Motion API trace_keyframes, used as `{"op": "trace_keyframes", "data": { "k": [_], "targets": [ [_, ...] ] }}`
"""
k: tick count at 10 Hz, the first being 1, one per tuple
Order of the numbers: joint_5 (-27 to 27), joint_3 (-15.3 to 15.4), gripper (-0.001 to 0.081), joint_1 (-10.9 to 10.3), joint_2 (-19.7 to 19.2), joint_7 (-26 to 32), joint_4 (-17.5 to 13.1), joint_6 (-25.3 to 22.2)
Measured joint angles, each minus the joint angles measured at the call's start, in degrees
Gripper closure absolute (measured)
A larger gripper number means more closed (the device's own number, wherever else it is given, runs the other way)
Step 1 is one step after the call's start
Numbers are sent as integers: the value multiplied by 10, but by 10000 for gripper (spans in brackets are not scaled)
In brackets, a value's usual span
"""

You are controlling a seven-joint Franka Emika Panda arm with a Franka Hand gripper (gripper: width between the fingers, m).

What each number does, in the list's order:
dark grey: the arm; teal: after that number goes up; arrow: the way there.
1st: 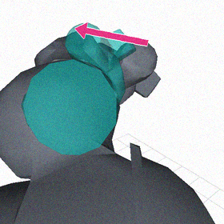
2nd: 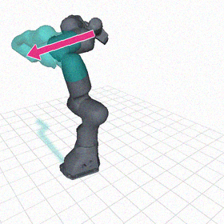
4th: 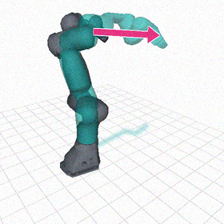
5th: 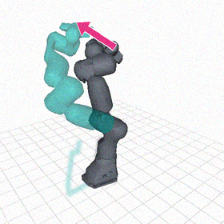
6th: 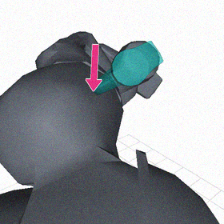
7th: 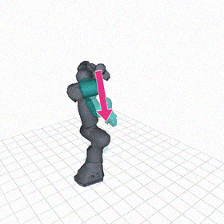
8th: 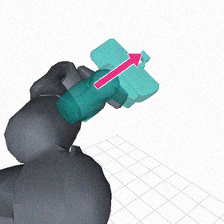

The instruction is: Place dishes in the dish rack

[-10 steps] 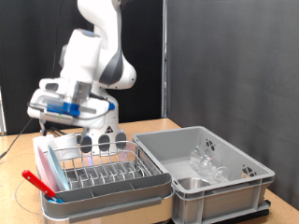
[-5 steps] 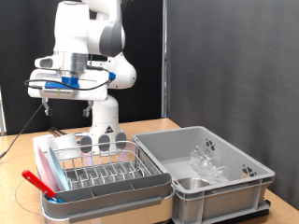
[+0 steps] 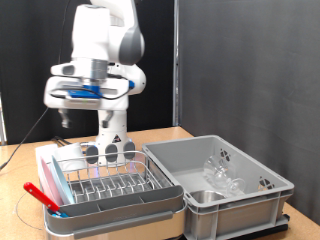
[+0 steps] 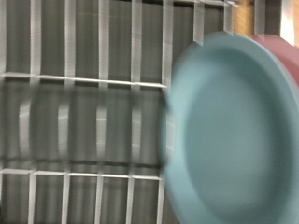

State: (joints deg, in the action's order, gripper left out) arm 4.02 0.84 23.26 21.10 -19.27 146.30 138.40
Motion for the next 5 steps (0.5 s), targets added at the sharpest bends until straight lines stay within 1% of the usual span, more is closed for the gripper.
{"op": "trace_keyframes", "data": {
  "k": [1,2,3,4,5],
  "targets": [
    [-21,-2,1,-25,0,62,-3,-10],
    [-35,-2,1,-48,0,115,-4,-1],
    [-39,2,1,-68,0,146,-1,34],
    [-39,5,1,-78,1,164,10,68],
    [-41,5,1,-76,0,157,8,52]
  ]
}}
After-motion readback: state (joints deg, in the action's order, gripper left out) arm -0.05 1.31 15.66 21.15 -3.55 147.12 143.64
